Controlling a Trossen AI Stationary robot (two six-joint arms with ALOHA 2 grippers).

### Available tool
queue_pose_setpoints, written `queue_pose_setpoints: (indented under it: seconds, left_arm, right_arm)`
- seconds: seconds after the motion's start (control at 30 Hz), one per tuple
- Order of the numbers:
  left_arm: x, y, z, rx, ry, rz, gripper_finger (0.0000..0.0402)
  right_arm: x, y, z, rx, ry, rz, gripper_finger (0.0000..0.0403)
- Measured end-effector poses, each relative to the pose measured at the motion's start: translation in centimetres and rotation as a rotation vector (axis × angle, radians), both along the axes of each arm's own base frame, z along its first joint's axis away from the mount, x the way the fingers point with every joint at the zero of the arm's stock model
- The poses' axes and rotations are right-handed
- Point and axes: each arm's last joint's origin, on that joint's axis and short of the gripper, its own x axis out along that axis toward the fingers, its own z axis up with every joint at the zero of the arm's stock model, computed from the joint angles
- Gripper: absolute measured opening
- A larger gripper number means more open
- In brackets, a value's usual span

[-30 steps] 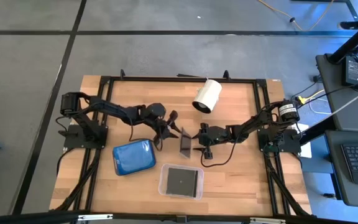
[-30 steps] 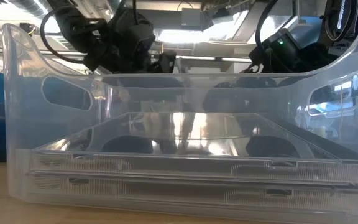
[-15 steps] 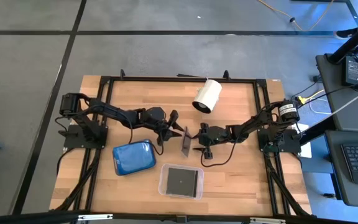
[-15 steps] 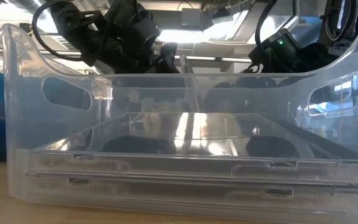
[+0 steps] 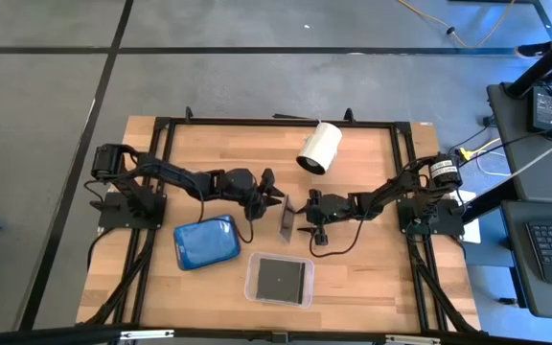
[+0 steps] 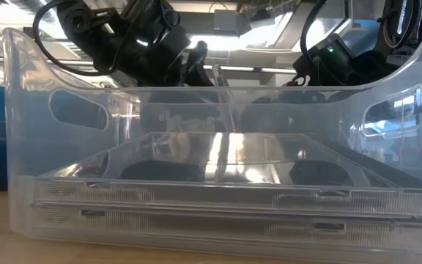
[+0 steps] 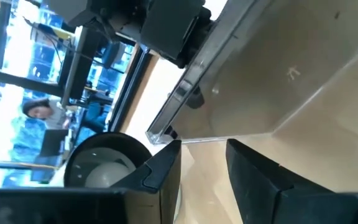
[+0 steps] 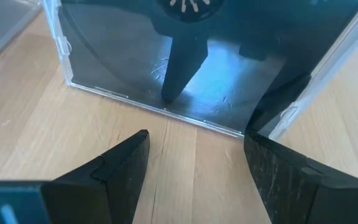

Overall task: Pick & place jewel cases by type
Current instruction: Put the black CD case into the transparent bin

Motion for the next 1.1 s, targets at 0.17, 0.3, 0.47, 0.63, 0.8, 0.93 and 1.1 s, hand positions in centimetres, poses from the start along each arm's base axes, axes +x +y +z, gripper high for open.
queue_pose_setpoints:
  seconds: [0.17, 0.3, 0.47, 0.63, 0.8, 0.93, 1.1]
  left_arm:
    - [0.1, -0.4, 0.1, 0.095, -0.002, 0.007, 0.0125]
    - [0.1, -0.9, 0.3, 0.194, -0.009, 0.015, 0.0125]
    - [0.2, -1.7, 0.4, 0.26, -0.018, -0.026, 0.0125]
    - [0.2, -1.9, 0.7, 0.294, -0.034, 0.041, 0.0125]
    - [0.2, -2.0, 0.7, 0.33, -0.029, 0.078, 0.0125]
    - [0.2, -2.2, 0.7, 0.379, -0.018, 0.059, 0.0125]
    - [0.2, -2.7, 0.7, 0.531, 0.016, 0.031, 0.0125]
  right_arm:
    - [0.0, 0.0, 0.0, 0.0, 0.0, 0.0, 0.0267]
    - [0.0, 0.0, 0.0, 0.0, 0.0, 0.0, 0.0267]
    - [0.0, 0.0, 0.0, 0.0, 0.001, 0.0, 0.0267]
    - [0.0, 0.0, 0.0, 0.0, 0.0, 0.0, 0.0267]
    - [0.0, 0.0, 0.0, 0.0, 0.0, 0.0, 0.0267]
    - [0.0, 0.0, 0.0, 0.0, 0.0, 0.0, 0.0267]
    - [0.0, 0.0, 0.0, 0.001, 0.0, 0.0, 0.0267]
